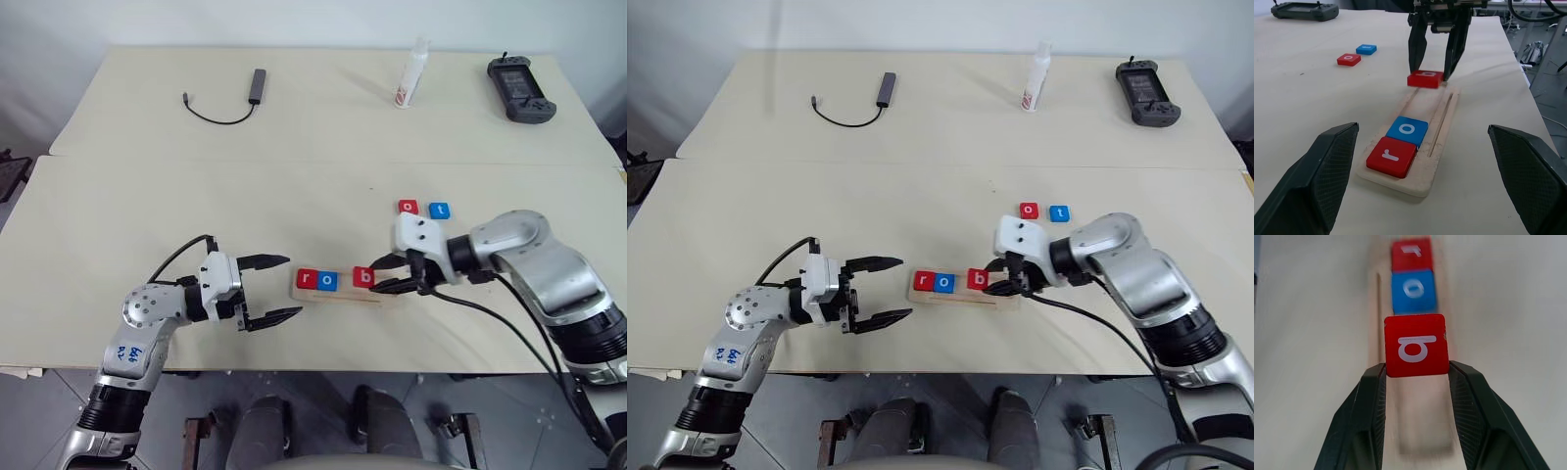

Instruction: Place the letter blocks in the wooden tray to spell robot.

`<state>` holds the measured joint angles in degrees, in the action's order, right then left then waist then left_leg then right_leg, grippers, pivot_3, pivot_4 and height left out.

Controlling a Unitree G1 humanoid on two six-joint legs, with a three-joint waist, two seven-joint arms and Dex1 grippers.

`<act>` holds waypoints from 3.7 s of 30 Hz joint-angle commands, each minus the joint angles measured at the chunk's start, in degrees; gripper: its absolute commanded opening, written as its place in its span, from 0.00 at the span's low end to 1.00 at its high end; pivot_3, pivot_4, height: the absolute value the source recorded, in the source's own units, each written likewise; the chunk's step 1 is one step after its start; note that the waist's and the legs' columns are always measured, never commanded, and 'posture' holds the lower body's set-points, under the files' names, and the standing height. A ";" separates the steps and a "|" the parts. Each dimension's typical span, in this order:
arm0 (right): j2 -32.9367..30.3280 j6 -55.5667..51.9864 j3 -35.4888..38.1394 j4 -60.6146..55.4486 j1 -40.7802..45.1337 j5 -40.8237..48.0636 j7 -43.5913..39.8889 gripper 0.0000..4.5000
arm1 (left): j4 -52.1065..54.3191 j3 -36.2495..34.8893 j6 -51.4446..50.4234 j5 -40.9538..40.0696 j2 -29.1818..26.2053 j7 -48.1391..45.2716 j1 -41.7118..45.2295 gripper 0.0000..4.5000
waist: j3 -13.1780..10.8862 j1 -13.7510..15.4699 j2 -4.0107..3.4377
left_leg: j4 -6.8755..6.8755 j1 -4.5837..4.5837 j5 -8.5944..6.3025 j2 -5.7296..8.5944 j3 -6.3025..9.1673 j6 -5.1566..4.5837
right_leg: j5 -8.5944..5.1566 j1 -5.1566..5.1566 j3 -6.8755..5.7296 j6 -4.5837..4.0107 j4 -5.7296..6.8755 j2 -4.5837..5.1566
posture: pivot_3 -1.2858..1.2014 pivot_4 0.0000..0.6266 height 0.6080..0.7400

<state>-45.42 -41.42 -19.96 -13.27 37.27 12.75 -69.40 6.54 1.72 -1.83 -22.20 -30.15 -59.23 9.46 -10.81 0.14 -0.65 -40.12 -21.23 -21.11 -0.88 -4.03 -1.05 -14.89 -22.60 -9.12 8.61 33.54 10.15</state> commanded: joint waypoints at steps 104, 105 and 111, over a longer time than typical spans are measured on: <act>-2.92 0.24 7.64 -8.10 -15.25 1.79 9.67 0.00 | 2.12 -0.25 -1.28 -0.31 -0.82 1.03 1.22 1.00 | 0.00 -0.04 0.01 | 0.01 0.04 0.00 -0.01 -0.06 0.00 | 0.00 -0.01 0.04 0.00 0.03 -0.01 | 0.52 0.24 1.00; -3.14 -0.21 7.87 -8.89 -15.61 2.54 9.14 0.00 | 2.05 -0.38 -1.21 -0.32 -0.92 0.98 1.16 1.00 | 0.00 0.01 0.01 | 0.01 0.04 0.00 -0.01 -0.06 0.00 | 0.00 -0.01 0.04 0.00 0.03 -0.01 | 0.52 0.24 1.00; -1.56 2.15 10.43 -10.66 -16.06 5.12 9.54 0.00 | 2.22 -0.87 -1.25 -0.47 -1.23 1.17 0.69 1.00 | 0.00 -0.07 0.01 | 0.01 0.04 0.00 -0.02 -0.06 0.00 | 0.00 -0.01 0.04 0.00 0.03 -0.01 | 0.52 0.24 1.00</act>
<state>-47.51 -40.21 -12.34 -22.13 20.91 16.13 -60.34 6.47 2.17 -3.28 -22.16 -30.59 -58.30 10.70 -10.81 0.07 -0.64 -40.12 -21.19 -21.11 -0.90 -4.09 -1.05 -14.89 -22.61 -9.08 8.61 33.58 10.14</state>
